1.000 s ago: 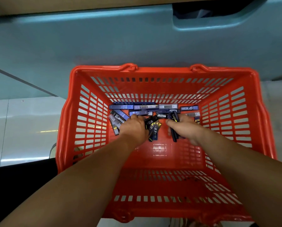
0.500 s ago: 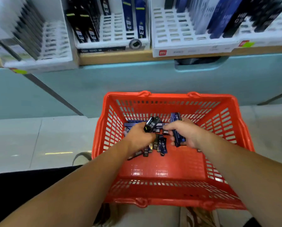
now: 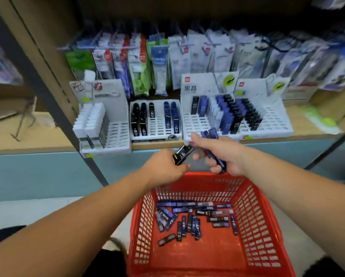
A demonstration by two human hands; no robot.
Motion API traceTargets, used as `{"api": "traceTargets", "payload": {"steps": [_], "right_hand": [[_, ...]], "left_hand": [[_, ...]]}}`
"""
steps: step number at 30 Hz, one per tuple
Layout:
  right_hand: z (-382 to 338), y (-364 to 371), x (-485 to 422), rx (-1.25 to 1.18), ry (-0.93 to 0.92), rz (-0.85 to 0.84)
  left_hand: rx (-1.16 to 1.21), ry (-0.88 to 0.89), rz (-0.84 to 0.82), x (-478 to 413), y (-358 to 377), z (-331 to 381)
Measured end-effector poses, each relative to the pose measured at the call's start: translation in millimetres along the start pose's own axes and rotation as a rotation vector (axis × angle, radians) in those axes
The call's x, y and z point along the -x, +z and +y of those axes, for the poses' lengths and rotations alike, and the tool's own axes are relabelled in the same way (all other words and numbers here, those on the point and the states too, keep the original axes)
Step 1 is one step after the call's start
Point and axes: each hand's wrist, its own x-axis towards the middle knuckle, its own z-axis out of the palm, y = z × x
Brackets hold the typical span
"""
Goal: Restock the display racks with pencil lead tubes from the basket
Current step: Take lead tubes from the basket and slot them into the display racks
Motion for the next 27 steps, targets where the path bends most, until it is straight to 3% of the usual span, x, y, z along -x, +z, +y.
{"api": "traceTargets", "payload": {"steps": [3,6,12,18,27], "right_hand": [[-25,13,13,0.057,-0.075,0.027],[-28,23,9,0.027,-0.145,0.104],[-43,28,-12,0.08,-0.276,0.107],[-50,18,-34,-0.006,-0.297,0.09],[-59,20,-49,-0.197,-0.271,0.179]], "left_hand": [[-0.031,0.059,0.049,5,-34,21],[0.055,0.081,-0.007,8,-52,30],[0.434,0.046,-0.205,12,-72,22],[0.796,-0.057,-0.265,-5,-88,5],[0.691,-0.039,-0.232,-19,-98,-4]]}}
